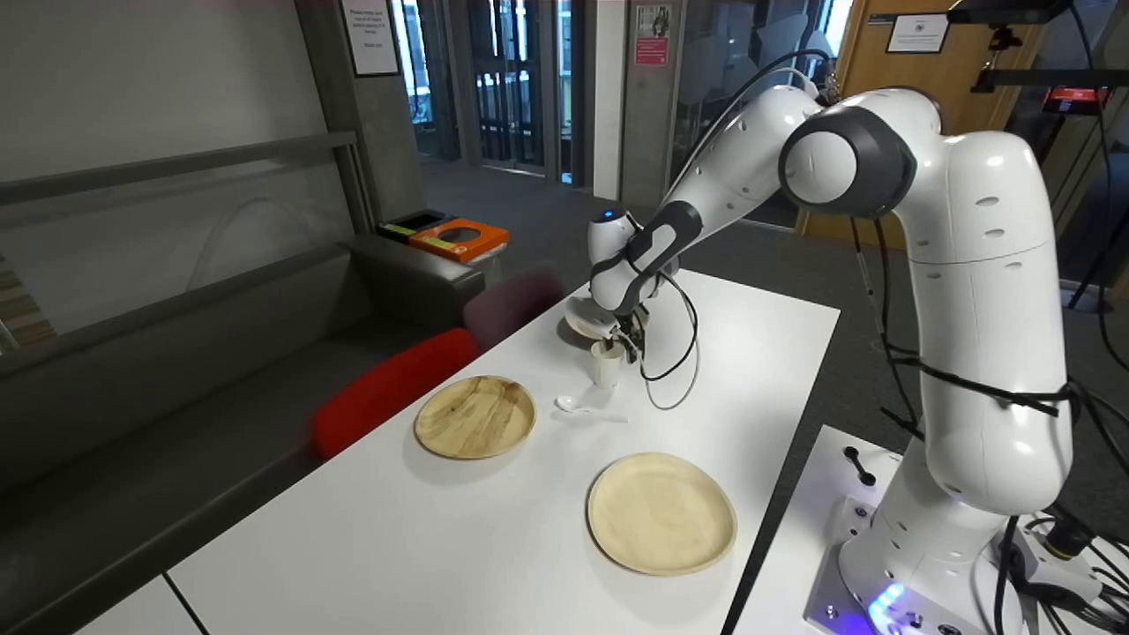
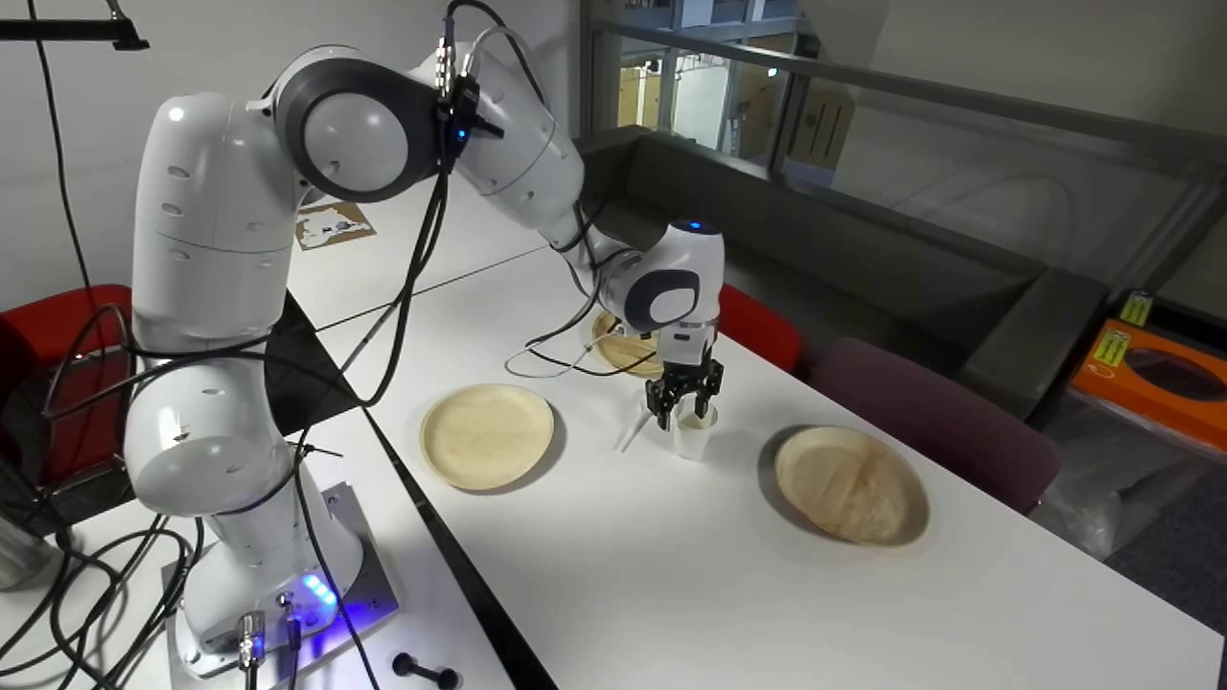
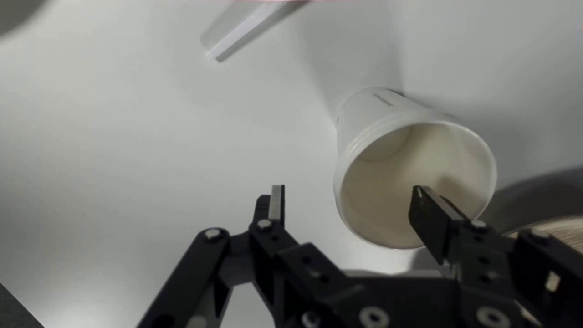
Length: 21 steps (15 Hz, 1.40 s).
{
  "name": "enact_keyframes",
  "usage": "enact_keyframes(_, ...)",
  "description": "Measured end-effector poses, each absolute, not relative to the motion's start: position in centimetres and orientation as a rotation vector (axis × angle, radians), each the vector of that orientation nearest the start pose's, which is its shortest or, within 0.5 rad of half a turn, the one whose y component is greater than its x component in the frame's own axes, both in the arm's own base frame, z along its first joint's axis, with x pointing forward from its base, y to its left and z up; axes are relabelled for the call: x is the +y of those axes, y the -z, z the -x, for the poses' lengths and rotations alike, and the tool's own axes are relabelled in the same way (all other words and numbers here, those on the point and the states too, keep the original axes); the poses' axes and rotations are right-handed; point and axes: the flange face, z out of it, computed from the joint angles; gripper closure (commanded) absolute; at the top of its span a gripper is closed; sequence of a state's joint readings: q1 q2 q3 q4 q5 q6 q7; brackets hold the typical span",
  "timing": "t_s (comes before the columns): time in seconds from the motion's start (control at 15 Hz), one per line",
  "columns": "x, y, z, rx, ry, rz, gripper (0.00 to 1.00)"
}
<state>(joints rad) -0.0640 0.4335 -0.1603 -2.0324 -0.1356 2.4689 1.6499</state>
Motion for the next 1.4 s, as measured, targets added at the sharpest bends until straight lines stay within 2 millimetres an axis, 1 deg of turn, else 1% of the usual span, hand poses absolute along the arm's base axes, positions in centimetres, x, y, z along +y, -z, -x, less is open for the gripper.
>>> enact_keyframes(0.07,-13.15,-23.17,-58.68,2.498,0.167,2.080,0.40)
enact_keyframes(0.13,-13.16,-23.09,-58.70,2.499,0.166,2.081,0.46)
enact_keyframes(0.2,-13.16,-23.08,-58.73,2.499,0.166,2.081,0.44)
enact_keyframes(0.47,-13.16,-23.28,-58.91,2.496,0.172,2.079,0.47)
enact_keyframes(0.53,-13.15,-23.32,-58.96,2.495,0.174,2.079,0.52)
enact_keyframes(0.6,-13.15,-23.36,-58.99,2.495,0.175,2.078,0.59)
enact_keyframes(0.67,-13.16,-23.39,-59.02,2.494,0.176,2.078,0.63)
enact_keyframes(0.73,-13.16,-23.42,-59.04,2.494,0.177,2.078,0.72)
enact_keyframes(0.8,-13.15,-23.44,-59.06,2.493,0.177,2.078,0.87)
enact_keyframes(0.93,-13.15,-23.45,-59.07,2.493,0.177,2.078,1.00)
enact_keyframes(1.2,-13.14,-23.47,-59.09,2.493,0.178,2.078,0.99)
enact_keyframes(1.33,-13.14,-23.49,-59.10,2.493,0.178,2.078,0.87)
enact_keyframes(1.4,-13.14,-23.49,-59.11,2.493,0.178,2.078,0.85)
